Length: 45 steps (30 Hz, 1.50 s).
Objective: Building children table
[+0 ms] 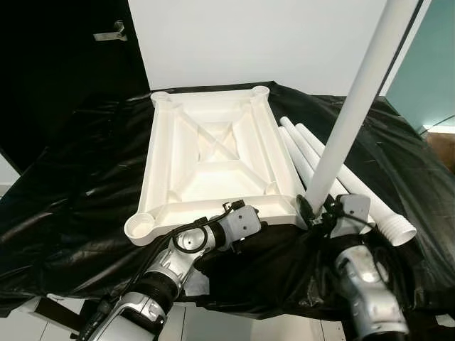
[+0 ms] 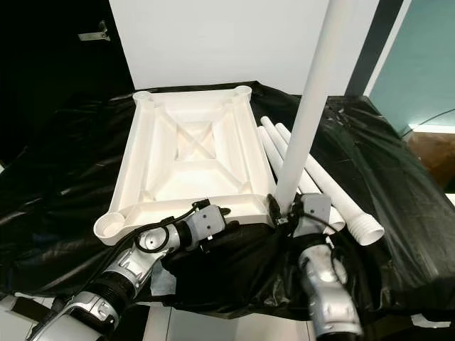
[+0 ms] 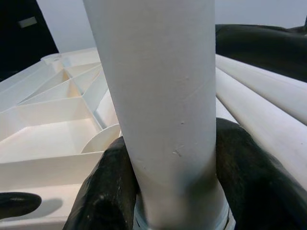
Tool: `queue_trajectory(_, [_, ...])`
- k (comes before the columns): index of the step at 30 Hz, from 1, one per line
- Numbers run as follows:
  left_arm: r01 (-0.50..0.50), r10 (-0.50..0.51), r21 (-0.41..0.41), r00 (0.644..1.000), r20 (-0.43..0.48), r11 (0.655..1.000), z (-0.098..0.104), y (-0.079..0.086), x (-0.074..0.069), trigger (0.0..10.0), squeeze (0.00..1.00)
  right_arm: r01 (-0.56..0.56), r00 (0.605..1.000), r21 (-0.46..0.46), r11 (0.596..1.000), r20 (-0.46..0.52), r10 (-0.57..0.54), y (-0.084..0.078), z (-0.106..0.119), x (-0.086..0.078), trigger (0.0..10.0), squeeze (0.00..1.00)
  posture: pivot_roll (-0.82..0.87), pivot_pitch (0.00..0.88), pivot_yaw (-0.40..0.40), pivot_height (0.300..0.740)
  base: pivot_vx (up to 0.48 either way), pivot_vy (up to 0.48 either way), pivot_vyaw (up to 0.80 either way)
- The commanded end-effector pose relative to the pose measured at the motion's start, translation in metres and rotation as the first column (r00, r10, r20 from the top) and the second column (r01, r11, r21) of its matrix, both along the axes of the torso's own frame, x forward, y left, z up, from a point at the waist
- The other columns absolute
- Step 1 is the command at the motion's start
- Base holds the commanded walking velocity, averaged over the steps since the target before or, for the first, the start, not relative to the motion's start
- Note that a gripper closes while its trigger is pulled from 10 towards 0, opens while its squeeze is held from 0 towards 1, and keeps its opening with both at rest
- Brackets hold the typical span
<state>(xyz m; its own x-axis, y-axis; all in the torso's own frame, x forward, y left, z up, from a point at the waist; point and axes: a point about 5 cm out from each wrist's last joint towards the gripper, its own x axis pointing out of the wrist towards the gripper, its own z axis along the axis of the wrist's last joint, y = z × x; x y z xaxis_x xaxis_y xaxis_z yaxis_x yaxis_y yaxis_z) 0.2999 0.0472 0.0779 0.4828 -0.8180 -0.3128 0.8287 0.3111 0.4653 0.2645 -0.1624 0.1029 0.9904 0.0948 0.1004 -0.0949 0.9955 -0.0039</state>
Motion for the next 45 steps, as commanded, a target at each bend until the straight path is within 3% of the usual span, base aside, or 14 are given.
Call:
queue_trajectory(1, [-0.017, 0.032, 0.104, 0.989, -0.146, 0.994, -0.038, 0.009, -0.017, 10.0, 0.00, 0.102, 0.992, 0.012, 0.995, -0.070, -0.101, -0.003, -0.016, -0.004, 0.0, 0.00, -0.05, 0.015, -0.001, 0.740, 0.000, 0.000, 0.00])
queue_trajectory(3, [-0.011, 0.026, 0.104, 0.989, -0.144, 0.995, -0.037, 0.008, -0.016, 10.0, 0.00, 0.039, 0.996, 0.065, 0.997, -0.078, -0.034, 0.013, -0.018, -0.002, 0.0, 0.00, -0.05, 0.012, 0.003, 0.740, 0.000, 0.000, 0.00])
queue_trajectory(4, [-0.007, 0.022, 0.104, 0.990, -0.142, 0.995, -0.037, 0.007, -0.016, 10.0, 0.00, -0.016, 0.998, 0.062, 0.998, -0.065, 0.020, 0.022, -0.017, -0.003, 2.4, 0.00, -0.05, 0.012, 0.003, 0.740, 0.000, 0.000, 0.00])
queue_trajectory(8, [-0.005, 0.020, 0.104, 0.990, -0.141, 0.995, -0.037, 0.006, -0.015, 10.0, 0.00, -0.048, 0.997, 0.054, 0.997, -0.055, 0.051, 0.028, -0.016, -0.004, 2.8, 0.00, -0.05, 0.013, 0.002, 0.740, 0.000, 0.000, 0.00])
queue_trajectory(9, [-0.008, 0.022, 0.102, 0.990, -0.138, 0.995, -0.036, 0.006, -0.015, 10.0, 0.00, -0.119, 0.991, 0.024, 0.993, -0.059, 0.120, 0.037, -0.014, -0.003, 10.0, 0.00, -0.05, 0.017, -0.001, 0.740, 0.000, 0.000, 0.00])
queue_trajectory(14, [-0.017, 0.031, 0.103, 0.990, -0.141, 0.995, -0.037, 0.008, -0.016, 10.0, 0.00, -0.203, 0.977, -0.038, 0.978, -0.077, 0.200, 0.041, -0.014, -0.005, 10.0, 0.00, -0.04, 0.019, -0.008, 0.740, 0.000, 0.000, 0.00])
queue_trajectory(19, [-0.030, 0.045, 0.106, 0.988, -0.145, 0.994, -0.040, 0.011, -0.017, 10.0, 0.00, -0.247, 0.968, -0.109, 0.963, -0.067, 0.240, 0.025, -0.006, -0.006, 10.0, 0.00, -0.05, 0.020, -0.013, 0.740, 0.000, 0.000, 0.00])
queue_trajectory(20, [-0.031, 0.046, 0.105, 0.988, -0.146, 0.994, -0.040, 0.011, -0.017, 10.0, 0.00, -0.244, 0.969, -0.114, 0.963, -0.057, 0.238, 0.016, -0.002, -0.004, 10.0, 1.00, -0.05, 0.019, -0.015, 0.740, 0.000, 0.000, 0.00])
queue_trajectory(23, [-0.027, 0.042, 0.099, 0.988, -0.149, 0.995, -0.040, 0.009, -0.018, 10.0, 0.00, -0.252, 0.968, -0.132, 0.959, -0.038, 0.249, -0.003, 0.010, 0.002, 10.0, 1.00, -0.06, 0.026, -0.013, 0.740, 0.000, 0.000, 0.00])
queue_trajectory(24, [-0.020, 0.035, 0.099, 0.988, -0.151, 0.995, -0.041, 0.007, -0.019, 10.0, 0.00, -0.274, 0.962, -0.139, 0.952, -0.038, 0.271, -0.006, 0.013, 0.003, 10.0, 0.00, -0.07, 0.028, -0.013, 0.740, 0.000, 0.000, 0.00])
queue_trajectory(32, [-0.016, 0.030, 0.094, 0.989, -0.147, 0.995, -0.039, 0.004, -0.016, 10.0, 0.00, -0.480, 0.877, -0.161, 0.863, -0.085, 0.472, -0.007, 0.021, 0.005, 10.0, 0.00, -0.07, 0.028, -0.016, 0.740, 0.000, 0.000, 0.00])
queue_trajectory(36, [-0.025, 0.038, 0.092, 0.989, -0.142, 0.995, -0.038, 0.005, -0.015, 10.0, 0.00, -0.681, 0.732, -0.188, 0.708, -0.211, 0.648, -0.008, 0.019, 0.000, 10.0, 0.00, -0.06, 0.027, -0.026, 0.740, 0.000, 0.000, 0.00])
queue_trajectory(38, [-0.033, 0.046, 0.090, 0.988, -0.145, 0.995, -0.039, 0.006, -0.016, 10.0, 0.00, -0.719, 0.694, -0.198, 0.667, -0.257, 0.672, -0.015, 0.018, 0.002, 10.0, 0.00, -0.05, 0.026, -0.029, 0.740, 0.000, 0.000, 0.00])
queue_trajectory(45, [-0.043, 0.056, 0.091, 0.988, -0.147, 0.995, -0.040, 0.009, -0.017, 10.0, 0.00, -0.735, 0.677, -0.234, 0.636, -0.299, 0.672, -0.028, 0.022, 0.016, 10.0, 0.00, -0.03, 0.020, -0.031, 0.740, 0.000, 0.000, 0.00])
